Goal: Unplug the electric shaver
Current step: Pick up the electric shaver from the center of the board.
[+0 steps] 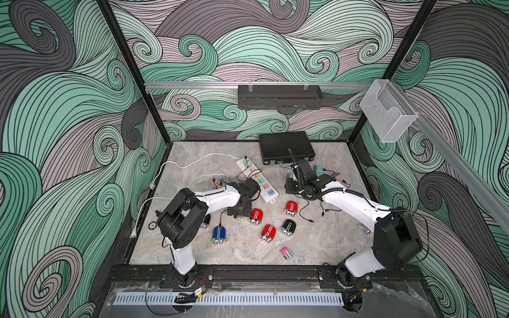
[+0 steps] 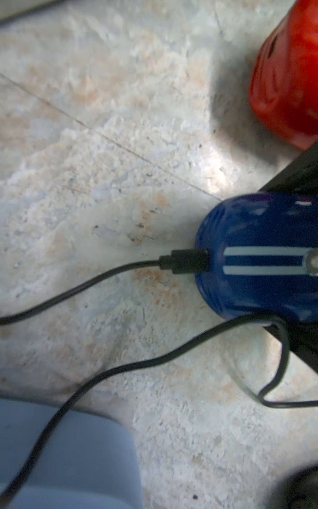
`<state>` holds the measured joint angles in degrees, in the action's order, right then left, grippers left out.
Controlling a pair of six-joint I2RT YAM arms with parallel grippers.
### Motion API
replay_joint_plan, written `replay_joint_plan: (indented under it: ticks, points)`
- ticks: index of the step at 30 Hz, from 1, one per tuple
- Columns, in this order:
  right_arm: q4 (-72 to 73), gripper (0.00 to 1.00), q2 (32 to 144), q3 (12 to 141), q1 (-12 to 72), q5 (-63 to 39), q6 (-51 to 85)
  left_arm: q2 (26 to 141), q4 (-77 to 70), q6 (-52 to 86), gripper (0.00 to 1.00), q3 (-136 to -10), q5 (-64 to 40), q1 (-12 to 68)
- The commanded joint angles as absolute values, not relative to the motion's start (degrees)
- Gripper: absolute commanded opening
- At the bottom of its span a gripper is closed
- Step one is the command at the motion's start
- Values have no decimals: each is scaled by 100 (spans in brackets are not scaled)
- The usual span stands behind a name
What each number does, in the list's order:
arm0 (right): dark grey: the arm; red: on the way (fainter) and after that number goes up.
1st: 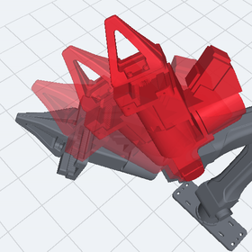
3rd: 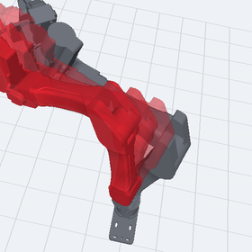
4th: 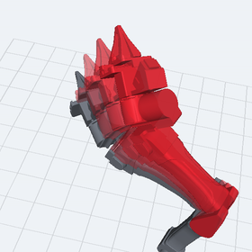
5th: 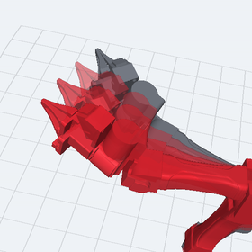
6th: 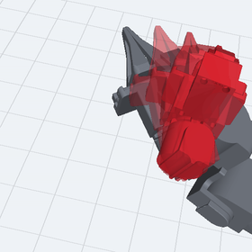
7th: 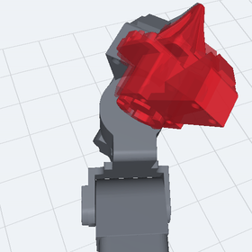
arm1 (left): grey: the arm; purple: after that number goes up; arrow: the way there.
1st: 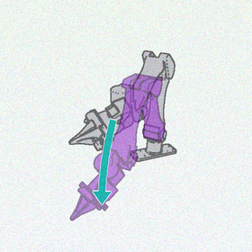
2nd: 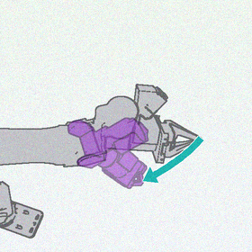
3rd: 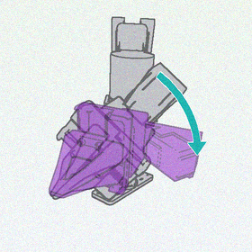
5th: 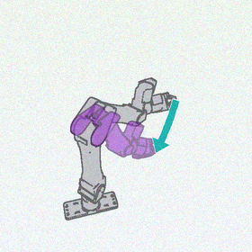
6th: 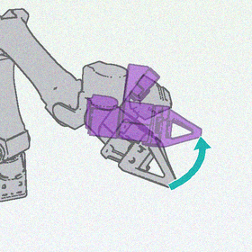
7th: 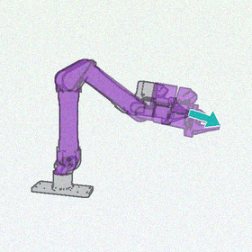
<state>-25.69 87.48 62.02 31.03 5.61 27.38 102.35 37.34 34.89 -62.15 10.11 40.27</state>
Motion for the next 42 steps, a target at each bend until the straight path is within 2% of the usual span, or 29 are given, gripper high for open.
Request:
replay_joint_plan:
  ticks: [1, 11, 17, 35, 38, 42]
  points:
    - [-2554, 49, 8807, 6258, 3153, 595, 2821, 10332, 3773, 3362, 64, -6467, 1177, 4052]
    - [-2607, 49, 8809, 6284, 3183, 632, 2821, 10389, 3702, 3392, 64, -6405, 1174, 4052]
    - [-2599, 49, 8846, 6292, 3208, 625, 2839, 10332, 3600, 3454, 60, -6200, 1151, 4052]
    - [-2644, 49, 8860, 6355, 3292, 555, 2825, 9950, 3432, 3327, 29, -5938, 1110, 4052]
    - [-2669, 49, 8848, 6368, 3295, 562, 2812, 9948, 3412, 3296, 22, -5937, 1077, 4051]
    - [-2698, 49, 8842, 6359, 3294, 568, 2795, 9951, 3419, 3250, 6, -5967, 1028, 4052]
